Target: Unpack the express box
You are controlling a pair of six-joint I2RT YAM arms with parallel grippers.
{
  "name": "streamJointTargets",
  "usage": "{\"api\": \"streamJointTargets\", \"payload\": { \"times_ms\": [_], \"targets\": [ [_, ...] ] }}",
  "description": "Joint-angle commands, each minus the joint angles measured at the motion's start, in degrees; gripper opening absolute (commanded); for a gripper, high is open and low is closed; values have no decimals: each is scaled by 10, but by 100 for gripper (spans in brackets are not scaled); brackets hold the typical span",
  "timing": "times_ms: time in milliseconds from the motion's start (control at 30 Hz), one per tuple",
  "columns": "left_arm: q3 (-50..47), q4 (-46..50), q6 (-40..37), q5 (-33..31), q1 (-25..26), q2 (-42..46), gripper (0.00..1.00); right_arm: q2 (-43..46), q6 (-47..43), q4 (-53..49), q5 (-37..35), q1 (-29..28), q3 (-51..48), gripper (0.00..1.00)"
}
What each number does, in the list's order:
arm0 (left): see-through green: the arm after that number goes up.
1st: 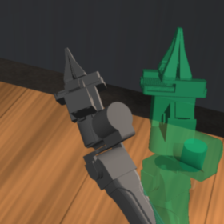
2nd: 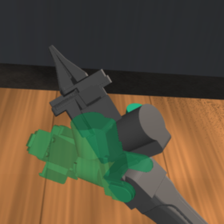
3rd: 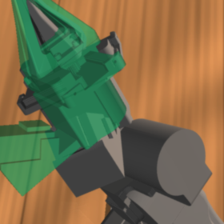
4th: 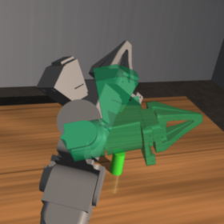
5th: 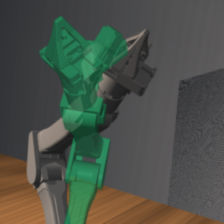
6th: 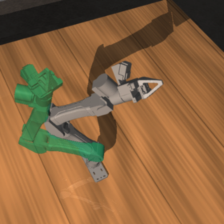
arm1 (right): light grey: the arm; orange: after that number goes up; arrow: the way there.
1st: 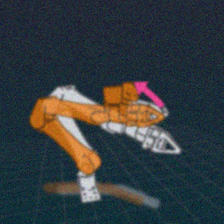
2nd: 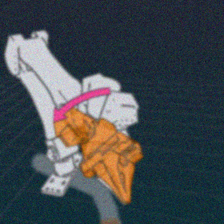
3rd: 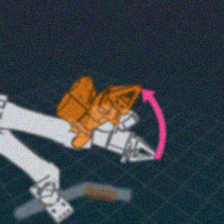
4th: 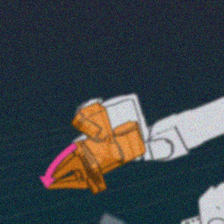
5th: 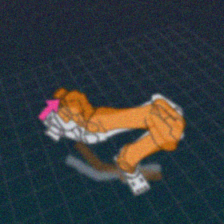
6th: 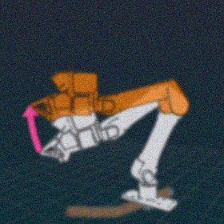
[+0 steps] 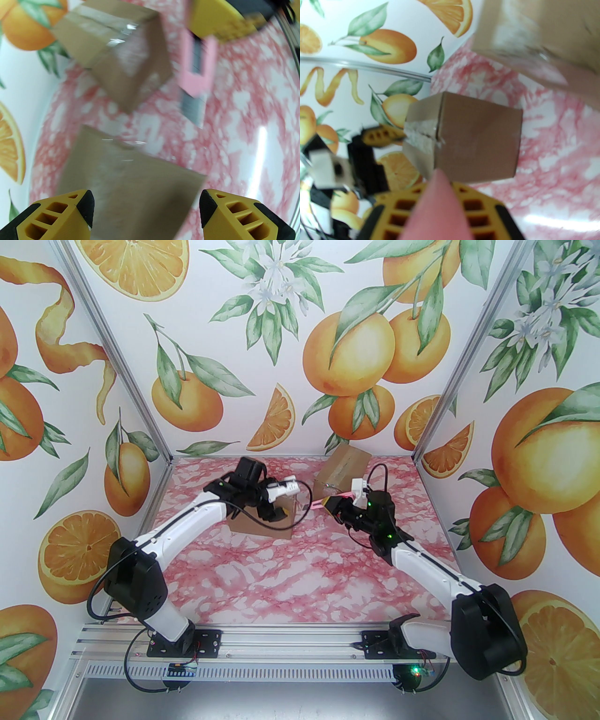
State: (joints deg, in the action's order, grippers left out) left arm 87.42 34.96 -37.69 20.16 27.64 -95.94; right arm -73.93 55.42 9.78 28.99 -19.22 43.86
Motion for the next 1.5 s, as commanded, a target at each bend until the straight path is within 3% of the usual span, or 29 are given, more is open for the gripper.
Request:
{"api": "streamJointTargets", "payload": {
  "times_ms": [0,167,367,533,867,1100,1300,1467],
  "targets": [
    [70,25,86,-5,-33,-32,82,1,-137,-153,-53,-39,39,0],
    [195,64,161,-43,-87,-130,83,-1,-246,-273,-126,-111,73,0],
    [342,130,275,75,-163,-278,80,-44,-313,-259,-190,-200,90,0],
    [341,152,274,121,-180,-304,78,-135,-305,-209,-216,-224,150,0],
    [41,89,273,176,-219,-111,74,-247,-268,-185,-281,-170,256,0],
    [-133,40,342,181,-215,21,74,-402,-281,-192,-199,-146,455,0],
    [-199,29,357,139,-195,101,74,-518,-326,-278,-155,-151,650,0],
    [-173,28,292,60,-187,152,75,-478,-359,-285,-204,-132,630,0]
  ]
}}
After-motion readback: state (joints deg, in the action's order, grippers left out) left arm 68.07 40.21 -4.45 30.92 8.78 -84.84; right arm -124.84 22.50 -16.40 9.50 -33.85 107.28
